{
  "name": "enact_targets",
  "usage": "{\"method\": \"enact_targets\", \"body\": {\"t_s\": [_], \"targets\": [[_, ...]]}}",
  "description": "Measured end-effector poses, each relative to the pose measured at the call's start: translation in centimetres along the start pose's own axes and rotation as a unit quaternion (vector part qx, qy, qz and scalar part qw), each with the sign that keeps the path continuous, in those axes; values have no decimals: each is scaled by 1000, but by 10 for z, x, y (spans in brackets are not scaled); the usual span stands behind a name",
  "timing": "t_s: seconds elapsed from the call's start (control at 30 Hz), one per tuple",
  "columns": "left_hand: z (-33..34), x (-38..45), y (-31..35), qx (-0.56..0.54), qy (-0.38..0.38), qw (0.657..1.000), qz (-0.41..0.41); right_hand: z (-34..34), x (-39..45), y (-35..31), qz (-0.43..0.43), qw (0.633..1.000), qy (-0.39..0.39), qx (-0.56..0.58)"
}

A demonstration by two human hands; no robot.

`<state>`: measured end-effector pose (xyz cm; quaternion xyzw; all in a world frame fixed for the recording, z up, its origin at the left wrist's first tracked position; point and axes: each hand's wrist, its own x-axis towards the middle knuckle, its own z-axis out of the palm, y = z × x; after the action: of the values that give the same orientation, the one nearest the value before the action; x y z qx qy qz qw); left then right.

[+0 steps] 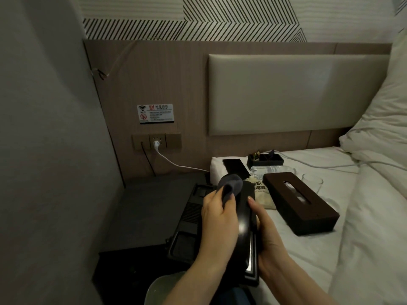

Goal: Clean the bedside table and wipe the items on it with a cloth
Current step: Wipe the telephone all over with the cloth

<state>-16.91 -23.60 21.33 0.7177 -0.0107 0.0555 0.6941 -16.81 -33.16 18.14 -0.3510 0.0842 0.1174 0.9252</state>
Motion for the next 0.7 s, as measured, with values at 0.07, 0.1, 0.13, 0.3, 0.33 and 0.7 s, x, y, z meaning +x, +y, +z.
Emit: {"method": "enact_targets", "body": {"t_s": [0.07,0.1,0.13,0.3,0.33,0.7], "targets": [[-3,-2,6,-46,25,999,-10,0,0,-1,5,1000,7,-3],[-7,-2,9,-66,40,997,-13,-1,0,-2,9,1000,14,-6],[-12,-2,13,-88,55,994,-19,-3,-1,-3,14,1000,18,-10],[-58,25,29,-59,102,993,22,-12,-8,-10,22,1000,12,-10],[-65,37,30,-1,89,995,36,-12,-10,-11,20,1000,6,-9],[-64,60,-2,471,-155,863,97,-5,-12,-10,21,1000,8,3]]}}
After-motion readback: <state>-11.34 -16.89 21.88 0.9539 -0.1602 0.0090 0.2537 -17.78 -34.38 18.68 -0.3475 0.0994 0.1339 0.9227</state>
